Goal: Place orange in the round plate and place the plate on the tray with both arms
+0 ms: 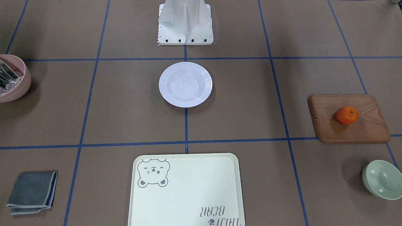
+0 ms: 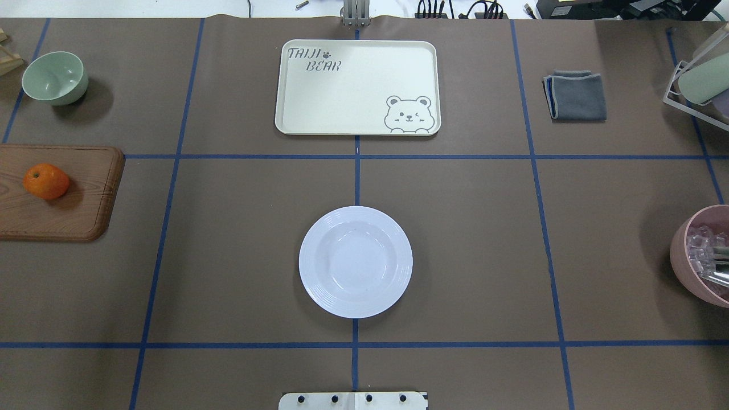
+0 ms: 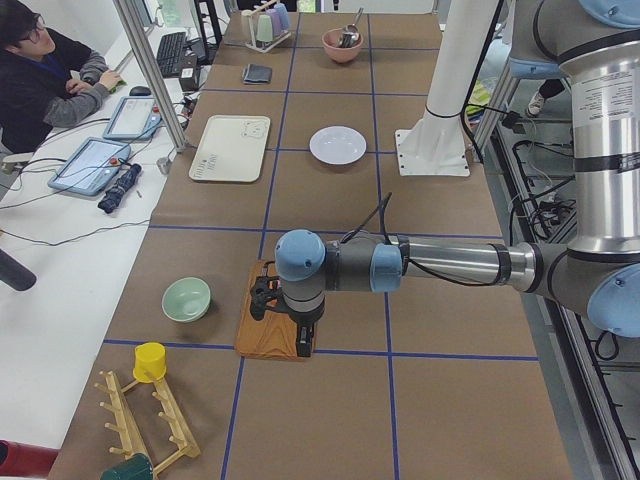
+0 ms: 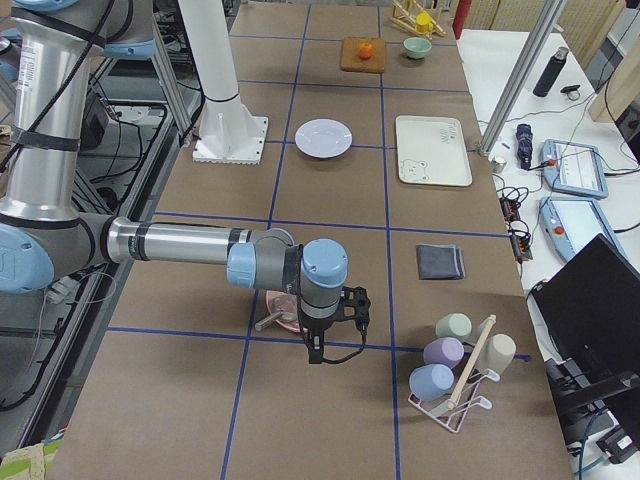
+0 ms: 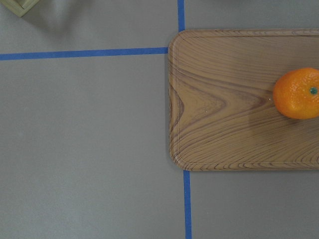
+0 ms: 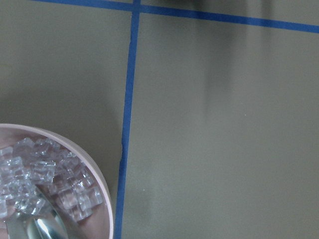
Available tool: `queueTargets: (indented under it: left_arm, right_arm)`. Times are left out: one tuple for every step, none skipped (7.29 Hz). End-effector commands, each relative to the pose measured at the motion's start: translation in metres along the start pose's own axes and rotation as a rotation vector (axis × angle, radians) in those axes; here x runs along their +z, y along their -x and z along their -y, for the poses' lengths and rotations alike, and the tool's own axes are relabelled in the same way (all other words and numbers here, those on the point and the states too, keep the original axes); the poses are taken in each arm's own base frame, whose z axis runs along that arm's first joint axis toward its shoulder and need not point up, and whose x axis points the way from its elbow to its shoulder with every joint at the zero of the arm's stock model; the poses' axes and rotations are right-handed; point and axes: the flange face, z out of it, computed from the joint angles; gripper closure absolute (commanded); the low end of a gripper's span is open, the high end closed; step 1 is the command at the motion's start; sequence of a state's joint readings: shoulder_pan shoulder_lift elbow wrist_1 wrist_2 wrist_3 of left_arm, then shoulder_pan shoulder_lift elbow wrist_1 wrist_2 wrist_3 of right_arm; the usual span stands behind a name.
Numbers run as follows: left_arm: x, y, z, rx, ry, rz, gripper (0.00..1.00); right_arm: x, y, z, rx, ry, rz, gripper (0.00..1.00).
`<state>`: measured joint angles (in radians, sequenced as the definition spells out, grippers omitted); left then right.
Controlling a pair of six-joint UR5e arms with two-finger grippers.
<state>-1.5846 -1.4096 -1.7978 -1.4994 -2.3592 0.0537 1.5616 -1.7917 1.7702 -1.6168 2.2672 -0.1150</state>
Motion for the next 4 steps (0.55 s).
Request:
queueTargets:
  left_arm:
    - [0.0, 0.0, 0.0, 0.001, -0.001, 0.0, 0.02]
    - [0.0, 0.0, 0.0, 0.002, -0.002, 0.0, 0.02]
    - [-0.002, -0.002, 0.001, 0.005, -0.005, 0.0, 0.02]
    - [-0.007, -0.007, 0.001, 0.016, -0.016, 0.001, 0.02]
  right_arm:
    - [-0.001, 0.0, 0.0, -0.001, -0.001, 0.0, 0.0]
    - [0.0, 0.0, 0.0, 0.0, 0.0, -0.002, 0.0]
    - [-0.004, 0.001, 0.002, -0.005, -0.007, -0.007, 0.0]
    - [-0.017, 0.012, 0.007, -0.027, -0.034, -0.01, 0.0]
